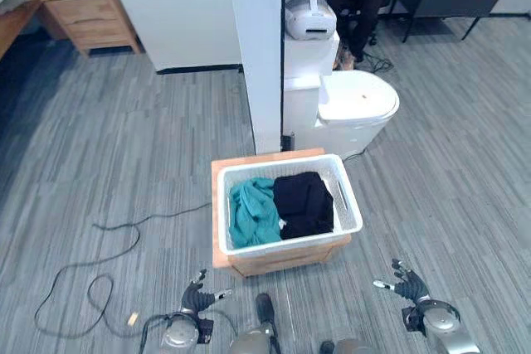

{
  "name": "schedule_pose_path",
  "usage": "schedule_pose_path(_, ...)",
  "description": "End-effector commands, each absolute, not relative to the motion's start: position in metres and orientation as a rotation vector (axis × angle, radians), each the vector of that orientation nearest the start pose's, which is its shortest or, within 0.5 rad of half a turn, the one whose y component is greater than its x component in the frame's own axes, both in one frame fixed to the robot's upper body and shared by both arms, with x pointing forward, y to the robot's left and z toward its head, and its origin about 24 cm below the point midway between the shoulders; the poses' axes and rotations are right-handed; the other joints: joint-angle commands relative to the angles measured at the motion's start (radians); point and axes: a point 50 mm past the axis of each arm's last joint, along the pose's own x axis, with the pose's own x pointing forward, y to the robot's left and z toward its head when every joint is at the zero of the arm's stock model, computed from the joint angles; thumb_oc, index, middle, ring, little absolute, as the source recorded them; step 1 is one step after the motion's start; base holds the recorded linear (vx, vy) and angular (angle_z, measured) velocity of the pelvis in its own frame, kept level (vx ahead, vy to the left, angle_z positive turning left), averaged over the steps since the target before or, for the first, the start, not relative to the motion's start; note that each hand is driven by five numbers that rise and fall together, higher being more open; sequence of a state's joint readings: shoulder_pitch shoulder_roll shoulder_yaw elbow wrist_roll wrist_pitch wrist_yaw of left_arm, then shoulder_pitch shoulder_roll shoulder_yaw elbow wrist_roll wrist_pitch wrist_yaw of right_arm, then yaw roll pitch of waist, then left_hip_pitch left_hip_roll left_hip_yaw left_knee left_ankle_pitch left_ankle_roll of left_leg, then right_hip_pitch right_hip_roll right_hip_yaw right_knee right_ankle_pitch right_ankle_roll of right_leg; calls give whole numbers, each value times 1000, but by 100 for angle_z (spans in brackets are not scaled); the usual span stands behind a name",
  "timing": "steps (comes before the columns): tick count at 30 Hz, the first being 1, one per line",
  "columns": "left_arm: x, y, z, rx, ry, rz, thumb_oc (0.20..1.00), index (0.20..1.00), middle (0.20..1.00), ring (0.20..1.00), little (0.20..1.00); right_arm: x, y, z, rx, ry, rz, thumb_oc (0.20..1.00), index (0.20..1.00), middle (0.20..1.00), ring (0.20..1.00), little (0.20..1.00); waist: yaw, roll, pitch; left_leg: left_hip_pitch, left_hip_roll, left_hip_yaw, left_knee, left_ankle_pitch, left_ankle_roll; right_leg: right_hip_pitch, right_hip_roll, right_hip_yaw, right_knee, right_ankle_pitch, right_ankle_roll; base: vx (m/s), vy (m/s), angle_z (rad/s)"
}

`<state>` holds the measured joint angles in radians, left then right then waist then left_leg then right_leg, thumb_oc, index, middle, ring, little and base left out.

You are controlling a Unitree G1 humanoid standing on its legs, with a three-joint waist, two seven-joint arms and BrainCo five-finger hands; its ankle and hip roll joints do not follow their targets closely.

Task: Grab the laundry basket,head to the washer,open it,put in the laundry and shut it.

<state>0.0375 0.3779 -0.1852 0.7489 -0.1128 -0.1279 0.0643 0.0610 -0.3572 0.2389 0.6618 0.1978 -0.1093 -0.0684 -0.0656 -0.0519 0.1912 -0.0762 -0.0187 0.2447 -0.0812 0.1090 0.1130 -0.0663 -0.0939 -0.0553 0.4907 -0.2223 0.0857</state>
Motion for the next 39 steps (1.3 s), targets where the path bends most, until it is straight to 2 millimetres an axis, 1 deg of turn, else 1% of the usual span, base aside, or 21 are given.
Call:
schedule_pose_path(1, 193, 260, -74, 378, 547, 82, 1000, 1000, 1000, 1000, 1000, 211, -226, -68, -256, 480, -35, 1000, 1000, 1000, 1000, 1000, 5, -4, 7, -6, 46, -6, 131, -149, -109, -86, -10, -25, -162, 118, 54, 41, 27, -3)
schedule_pose_path(3, 196, 261, -72, 386, 536, 83, 1000, 1000, 1000, 1000, 1000, 215, -225, -67, -270, 474, -32, 1000, 1000, 1000, 1000, 1000, -2, -2, 8, 7, 39, -8, 128, -155, -109, -93, -16, -40, -217, 131, 50, 71, 22, 2)
schedule_pose_path(5, 198, 260, -71, 373, 521, 88, 1000, 1000, 1000, 1000, 1000, 217, -229, -66, -268, 472, -57, 1000, 1000, 1000, 1000, 1000, -8, -3, 3, 18, 32, -13, 125, -157, -109, -75, -19, -33, -289, 148, 55, 107, -7, 20)
schedule_pose_path(7, 197, 261, -69, 363, 513, 96, 1000, 1000, 1000, 1000, 1000, 216, -234, -64, -272, 466, -79, 1000, 1000, 1000, 1000, 1000, -6, -6, -17, 37, 24, -9, 105, -161, -110, -44, -24, -36, -349, 159, 56, 153, -42, 32)
schedule_pose_path(8, 193, 261, -68, 356, 506, 98, 1000, 1000, 1000, 1000, 1000, 215, -240, -61, -290, 452, -96, 1000, 1000, 1000, 1000, 1000, 2, -6, -44, 56, 20, 0, 77, -159, -111, -5, -28, -51, -395, 168, 60, 143, -40, 18)
schedule_pose_path(9, 193, 261, -68, 356, 507, 98, 1000, 1000, 1000, 1000, 1000, 215, -240, -61, -290, 452, -96, 1000, 1000, 1000, 1000, 1000, 2, -6, -43, 59, 20, -1, 75, -159, -111, -2, -28, -52, -398, 169, 60, 180, -64, 2)
schedule_pose_path(10, 193, 259, -65, 359, 488, 85, 1000, 1000, 1000, 1000, 1000, 218, -244, -52, -315, 416, -104, 1000, 1000, 1000, 1000, 1000, 3, -4, -60, 76, 18, 1, 53, -158, -113, 20, -29, -55, -425, 174, 62, 79, -34, -6)
schedule_pose_path(11, 193, 259, -65, 359, 488, 85, 1000, 1000, 1000, 1000, 1000, 218, -245, -52, -316, 417, -104, 1000, 1000, 1000, 1000, 1000, 3, -4, -59, 77, 18, 1, 52, -157, -113, 22, -29, -55, -426, 175, 62, 106, -55, -6)
schedule_pose_path(15, 196, 255, -63, 373, 474, 64, 1000, 1000, 1000, 1000, 1000, 229, -247, -36, -374, 346, -84, 1000, 1000, 1000, 1000, 1000, 4, -4, -71, 104, 21, 5, 33, -159, -117, 52, -25, -56, -467, 184, 62, 67, -55, 0)
schedule_pose_path(17, 201, 248, -64, 404, 476, 34, 1000, 1000, 1000, 1000, 1000, 239, -237, -29, -425, 315, -23, 1000, 1000, 1000, 1000, 1000, 9, -9, -73, 118, 26, 11, 24, -161, -120, 71, -20, -59, -498, 188, 62, 76, -90, -10)
schedule_pose_path(18, 201, 248, -64, 404, 476, 35, 1000, 1000, 1000, 1000, 1000, 239, -237, -29, -426, 314, -23, 1000, 1000, 1000, 1000, 1000, 9, -9, -72, 119, 26, 11, 24, -161, -120, 72, -20, -59, -498, 188, 62, 53, -87, -19)
schedule_pose_path(20, 210, 240, -65, 441, 475, 18, 1000, 1000, 1000, 1000, 1000, 249, -223, -24, -459, 283, 28, 1000, 1000, 1000, 1000, 1000, 11, -14, -67, 118, 33, 17, 13, -155, -125, 70, -14, -54, -513, 190, 60, 11, -82, -11)
schedule_pose_path(23, 218, 234, -65, 461, 471, 16, 1000, 1000, 1000, 1000, 1000, 257, -212, -22, -462, 266, 50, 1000, 1000, 1000, 1000, 1000, 13, -18, -57, 107, 38, 20, 10, -149, -128, 60, -10, -52, -515, 191, 57, -28, -71, -11)
schedule_pose_path(24, 218, 234, -65, 461, 470, 17, 1000, 1000, 1000, 1000, 1000, 257, -212, -22, -463, 266, 50, 1000, 1000, 1000, 1000, 1000, 13, -17, -57, 106, 38, 20, 10, -149, -128, 59, -10, -52, -515, 191, 57, -111, -79, -11)
schedule_pose_path(25, 228, 227, -64, 482, 457, 12, 1000, 1000, 1000, 1000, 1000, 266, -201, -20, -463, 253, 71, 1000, 1000, 1000, 1000, 1000, 18, -20, -34, 82, 43, 18, 11, -142, -130, 37, -7, -47, -513, 195, 54, -151, -92, -8)
schedule_pose_path(26, 233, 225, -62, 491, 448, 15, 1000, 1000, 1000, 1000, 1000, 272, -196, -19, -461, 245, 80, 1000, 1000, 1000, 1000, 1000, 21, -21, -22, 62, 47, 16, 16, -138, -131, 17, -5, -47, -508, 196, 52, -242, -127, -7)
schedule_pose_path(29, 253, 217, -53, 513, 403, 43, 1000, 1000, 1000, 1000, 1000, 288, -178, -11, -446, 215, 93, 1000, 1000, 1000, 1000, 1000, 34, -21, 32, -16, 57, 5, 36, -122, -133, -66, -2, -40, -482, 204, 46, -238, -88, -2)
schedule_pose_path(31, 269, 212, -42, 507, 354, 80, 1000, 1000, 1000, 1000, 1000, 302, -168, -3, -443, 186, 90, 1000, 1000, 1000, 1000, 1000, 47, -17, 69, -78, 61, -5, 55, -107, -138, -131, -1, -43, -453, 209, 41, -221, -85, 11)
schedule_pose_path(35, 297, 205, -17, 505, 238, 143, 1000, 1000, 1000, 1000, 1000, 324, -158, 11, -457, 149, 62, 1000, 1000, 1000, 1000, 1000, 71, -14, 107, -154, 64, -27, 80, -81, -146, -193, -4, -54, -425, 218, 34, -92, -83, 13)
schedule_pose_path(38, 308, 195, -3, 491, 158, 150, 1000, 1000, 1000, 1000, 1000, 334, -151, 17, -432, 138, 41, 1000, 1000, 1000, 1000, 1000, 88, -6, 137, -182, 63, -41, 94, -71, -153, -209, -9, -59, -420, 220, 32, -18, -61, 8)
schedule_pose_path(39, 308, 195, -3, 491, 158, 150, 1000, 1000, 1000, 1000, 1000, 334, -151, 17, -432, 138, 41, 1000, 1000, 1000, 1000, 1000, 88, -6, 138, -182, 63, -41, 94, -71, -153, -209, -9, -59, -420, 220, 32, 13, -36, 21)
